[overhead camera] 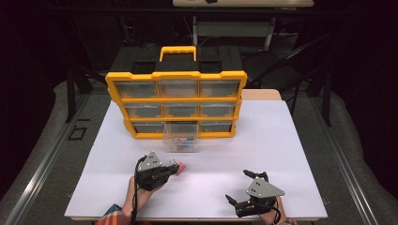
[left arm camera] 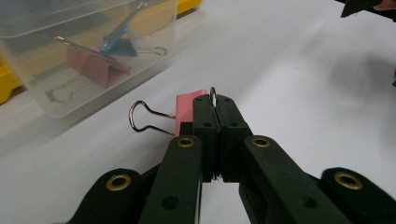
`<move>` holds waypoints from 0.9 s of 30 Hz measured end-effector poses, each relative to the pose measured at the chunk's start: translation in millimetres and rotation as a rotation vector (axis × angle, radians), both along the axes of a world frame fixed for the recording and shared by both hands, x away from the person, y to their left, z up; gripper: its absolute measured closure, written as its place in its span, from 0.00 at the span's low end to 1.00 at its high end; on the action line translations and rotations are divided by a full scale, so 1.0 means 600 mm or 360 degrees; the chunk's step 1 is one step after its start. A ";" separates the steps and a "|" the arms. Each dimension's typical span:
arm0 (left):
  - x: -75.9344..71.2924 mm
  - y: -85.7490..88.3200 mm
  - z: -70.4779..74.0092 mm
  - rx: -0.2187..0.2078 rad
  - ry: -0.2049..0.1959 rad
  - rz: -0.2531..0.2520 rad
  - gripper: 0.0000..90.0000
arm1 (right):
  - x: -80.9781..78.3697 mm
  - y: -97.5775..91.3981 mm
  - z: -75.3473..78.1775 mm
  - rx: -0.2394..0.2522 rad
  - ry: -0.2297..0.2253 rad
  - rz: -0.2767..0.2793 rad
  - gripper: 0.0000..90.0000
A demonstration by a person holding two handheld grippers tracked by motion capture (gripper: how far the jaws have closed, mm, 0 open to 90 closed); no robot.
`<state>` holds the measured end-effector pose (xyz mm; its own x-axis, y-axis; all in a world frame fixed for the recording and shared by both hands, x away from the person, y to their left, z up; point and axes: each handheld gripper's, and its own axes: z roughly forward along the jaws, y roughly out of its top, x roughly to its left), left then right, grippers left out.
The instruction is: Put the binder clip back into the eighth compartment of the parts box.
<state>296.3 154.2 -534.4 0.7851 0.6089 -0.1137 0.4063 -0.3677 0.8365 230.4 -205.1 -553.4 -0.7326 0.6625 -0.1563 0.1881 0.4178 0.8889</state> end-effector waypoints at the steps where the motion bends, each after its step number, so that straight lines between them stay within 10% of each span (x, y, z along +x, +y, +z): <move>1: 0.000 0.002 0.002 0.0018 -0.0009 0.0006 0.98 | 0.000 0.000 0.000 0.0002 0.0001 0.0002 0.01; 27: 0.020 0.071 0.031 0.0215 -0.0023 0.0282 0.98 | 0.005 0.002 0.001 0.0020 -0.0005 -0.0007 0.01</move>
<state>308.1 196.6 -515.6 0.6657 0.7462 -0.0113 0.4625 -0.4006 0.7909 233.5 -204.1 -553.0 -0.7293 0.6675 -0.1503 0.1869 0.4057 0.8947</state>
